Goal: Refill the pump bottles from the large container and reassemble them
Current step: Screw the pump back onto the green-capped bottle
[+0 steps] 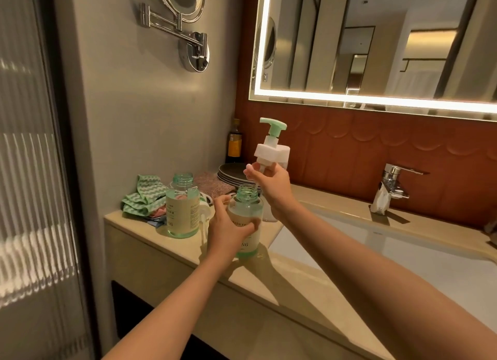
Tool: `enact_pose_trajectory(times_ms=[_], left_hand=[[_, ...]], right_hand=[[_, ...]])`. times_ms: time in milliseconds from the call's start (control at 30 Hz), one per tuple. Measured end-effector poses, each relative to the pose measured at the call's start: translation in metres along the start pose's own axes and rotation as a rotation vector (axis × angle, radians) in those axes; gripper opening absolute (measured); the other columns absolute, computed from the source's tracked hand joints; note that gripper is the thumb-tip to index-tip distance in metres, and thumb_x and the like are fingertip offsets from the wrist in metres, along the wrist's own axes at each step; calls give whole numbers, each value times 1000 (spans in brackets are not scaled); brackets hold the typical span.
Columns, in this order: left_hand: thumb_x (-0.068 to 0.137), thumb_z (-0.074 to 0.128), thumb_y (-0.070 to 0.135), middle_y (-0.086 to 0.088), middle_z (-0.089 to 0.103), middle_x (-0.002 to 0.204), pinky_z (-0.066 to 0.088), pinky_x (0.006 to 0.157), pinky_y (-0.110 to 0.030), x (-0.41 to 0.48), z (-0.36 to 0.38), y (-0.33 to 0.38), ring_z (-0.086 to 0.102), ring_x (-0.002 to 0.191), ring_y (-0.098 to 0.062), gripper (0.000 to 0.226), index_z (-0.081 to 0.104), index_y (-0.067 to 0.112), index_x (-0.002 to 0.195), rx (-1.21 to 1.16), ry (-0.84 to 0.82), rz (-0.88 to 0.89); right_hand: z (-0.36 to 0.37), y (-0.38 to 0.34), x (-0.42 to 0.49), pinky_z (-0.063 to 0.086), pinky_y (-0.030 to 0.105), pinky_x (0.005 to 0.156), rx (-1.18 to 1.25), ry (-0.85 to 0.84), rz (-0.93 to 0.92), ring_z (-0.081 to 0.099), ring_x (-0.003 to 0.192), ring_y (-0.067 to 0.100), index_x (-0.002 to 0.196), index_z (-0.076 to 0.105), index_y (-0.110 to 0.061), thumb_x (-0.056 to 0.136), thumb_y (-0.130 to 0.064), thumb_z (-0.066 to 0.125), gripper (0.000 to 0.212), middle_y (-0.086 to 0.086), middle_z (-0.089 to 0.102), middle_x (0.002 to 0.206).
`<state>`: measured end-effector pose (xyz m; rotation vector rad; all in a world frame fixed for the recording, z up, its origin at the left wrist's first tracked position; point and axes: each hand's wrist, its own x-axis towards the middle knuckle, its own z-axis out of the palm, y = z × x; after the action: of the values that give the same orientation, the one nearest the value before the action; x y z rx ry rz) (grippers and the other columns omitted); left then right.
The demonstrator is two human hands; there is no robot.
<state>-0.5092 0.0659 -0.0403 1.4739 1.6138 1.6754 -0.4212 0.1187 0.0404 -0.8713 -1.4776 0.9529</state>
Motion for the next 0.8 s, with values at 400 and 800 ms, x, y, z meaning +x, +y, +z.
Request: enact_pose_trajectory(times_ms=[400,800], left_hand=[[68,81,26,-1,58,119,45,87,-29,-1,-2,2,55,108,-18,71,34,23,122,-18,-16,2],[69,80,23,4,53,119,43,91,-27,-2,1,-2,50,108,-12,70,34,28,121,-95,-28,0]], right_hand=[[7,2,-11,43,27,78,20,-120,138,52,92,13,117,41,-15,81,-18,70,46,1,53,101],[0,6,-13,45,28,82,-1,-132,48,52,104,16,129,35,-17,76,-19,75,66,3,52,116]])
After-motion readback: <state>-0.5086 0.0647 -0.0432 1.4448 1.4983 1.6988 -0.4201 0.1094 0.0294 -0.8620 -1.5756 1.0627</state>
